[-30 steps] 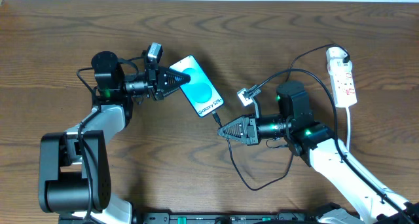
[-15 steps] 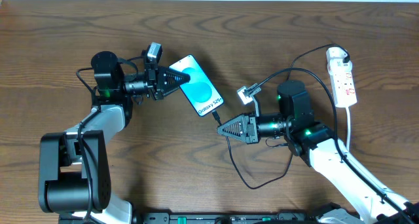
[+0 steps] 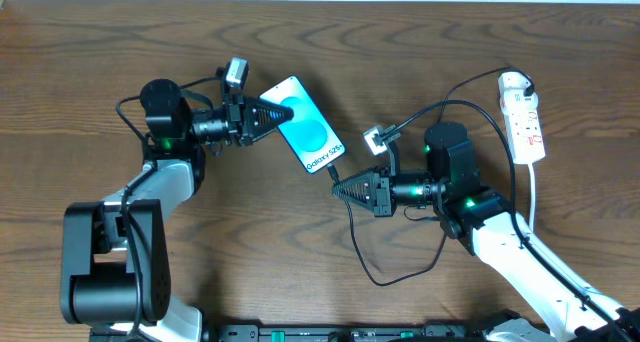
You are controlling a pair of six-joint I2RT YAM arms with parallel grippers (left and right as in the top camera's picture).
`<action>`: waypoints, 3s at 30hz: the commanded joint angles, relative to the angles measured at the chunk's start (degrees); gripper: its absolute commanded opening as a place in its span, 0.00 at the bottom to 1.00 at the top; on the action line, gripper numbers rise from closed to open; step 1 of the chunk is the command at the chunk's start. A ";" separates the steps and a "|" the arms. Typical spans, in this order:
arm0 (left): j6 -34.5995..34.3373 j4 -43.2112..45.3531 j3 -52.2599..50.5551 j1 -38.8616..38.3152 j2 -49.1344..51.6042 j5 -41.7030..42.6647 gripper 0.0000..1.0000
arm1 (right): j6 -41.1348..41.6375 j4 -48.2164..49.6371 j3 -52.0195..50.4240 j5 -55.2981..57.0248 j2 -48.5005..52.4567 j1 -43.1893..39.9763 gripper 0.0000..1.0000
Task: Plug charger to phone and switch on socket
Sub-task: 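Move the held plug up toward the phone's bottom port, then push the plug into the phone's port with the right gripper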
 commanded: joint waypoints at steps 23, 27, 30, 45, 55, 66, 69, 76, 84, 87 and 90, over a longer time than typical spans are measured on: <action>6.56 2.10 -0.26 -2.62 -0.24 3.80 0.08 | -14.91 1.09 0.74 1.81 0.13 0.17 0.01; 8.13 2.10 -0.42 -4.81 -0.24 3.80 0.07 | -14.86 0.63 0.74 3.74 0.13 0.20 0.01; 8.13 2.08 -0.42 -6.10 -0.24 3.80 0.07 | -14.88 0.57 0.74 3.91 0.13 0.20 0.01; 9.88 2.03 -0.52 -9.18 -0.22 3.82 0.07 | -15.58 0.39 0.74 7.45 0.15 0.17 0.01; 10.03 2.01 -0.52 -9.53 -0.24 3.80 0.07 | -11.91 0.79 0.83 7.74 0.17 0.17 0.01; 10.03 2.01 -0.59 -10.25 -0.24 3.80 0.08 | 0.48 1.11 1.16 7.52 0.17 -4.24 0.02; 10.01 2.01 -0.59 -10.25 -0.24 3.80 0.07 | -0.76 1.09 1.16 7.48 0.17 -4.15 0.02; 10.08 2.01 -0.63 -10.40 -0.22 3.80 0.07 | -4.79 1.09 1.16 5.57 0.17 -2.73 0.01; 10.49 2.03 -0.63 -12.79 -0.24 3.80 0.08 | -7.56 1.33 1.16 8.04 0.17 0.63 0.01; 10.73 2.03 -0.63 -13.03 -0.22 3.80 0.08 | -7.58 1.27 1.16 8.20 0.17 0.63 0.01; 10.93 2.03 -0.63 -13.00 -0.22 3.80 0.07 | -7.58 1.27 1.16 8.22 0.17 0.63 0.15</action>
